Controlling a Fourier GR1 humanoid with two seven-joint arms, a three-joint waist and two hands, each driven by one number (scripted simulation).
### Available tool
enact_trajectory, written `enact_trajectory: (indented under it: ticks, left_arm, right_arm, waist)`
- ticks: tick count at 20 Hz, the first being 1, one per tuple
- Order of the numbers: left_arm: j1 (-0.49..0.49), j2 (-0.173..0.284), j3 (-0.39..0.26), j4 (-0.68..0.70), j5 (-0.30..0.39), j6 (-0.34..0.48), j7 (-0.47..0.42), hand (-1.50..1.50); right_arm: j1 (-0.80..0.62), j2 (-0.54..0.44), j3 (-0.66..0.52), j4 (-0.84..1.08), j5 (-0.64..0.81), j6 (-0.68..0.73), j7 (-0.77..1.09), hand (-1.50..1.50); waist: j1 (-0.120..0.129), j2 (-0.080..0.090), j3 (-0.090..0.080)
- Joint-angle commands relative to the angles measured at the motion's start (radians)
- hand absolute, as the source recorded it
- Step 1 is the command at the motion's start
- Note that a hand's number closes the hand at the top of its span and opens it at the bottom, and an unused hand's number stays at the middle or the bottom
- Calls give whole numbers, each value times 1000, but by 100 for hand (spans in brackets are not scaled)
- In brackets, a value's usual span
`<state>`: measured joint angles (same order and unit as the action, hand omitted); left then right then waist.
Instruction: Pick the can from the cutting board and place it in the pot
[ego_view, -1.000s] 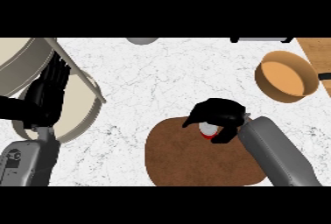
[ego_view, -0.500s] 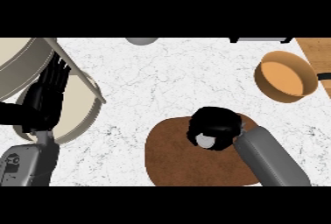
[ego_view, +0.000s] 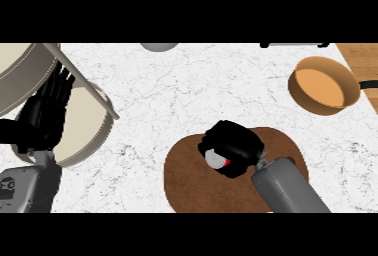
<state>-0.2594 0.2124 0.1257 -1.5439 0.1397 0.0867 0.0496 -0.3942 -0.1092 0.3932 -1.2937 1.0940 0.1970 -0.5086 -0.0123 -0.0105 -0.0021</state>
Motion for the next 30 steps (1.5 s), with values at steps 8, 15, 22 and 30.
enact_trajectory:
  ticks: [8, 15, 22, 30]
  left_arm:
    - [16, 9, 17, 0, 2, 1, -1, 0]
    - [2, 2, -4, -21, -3, -6, 13, 0]
    - [-4, -9, 0, -10, 2, -7, 6, 0]
    - [-47, -6, 5, -21, 0, 6, 47, 0]
  right_arm:
    - [80, 108, 77, -409, 99, -72, 775, 150]
    - [9, 109, -70, -653, 155, -61, 978, 150]
    - [-24, -34, -375, -700, 48, -64, 903, 150]
    - [-44, -263, -703, -559, -186, 63, 745, 150]
  waist:
    - [-23, -8, 0]
    - [-3, 4, 2]
    - [10, 11, 2]
    - [6, 11, 3]
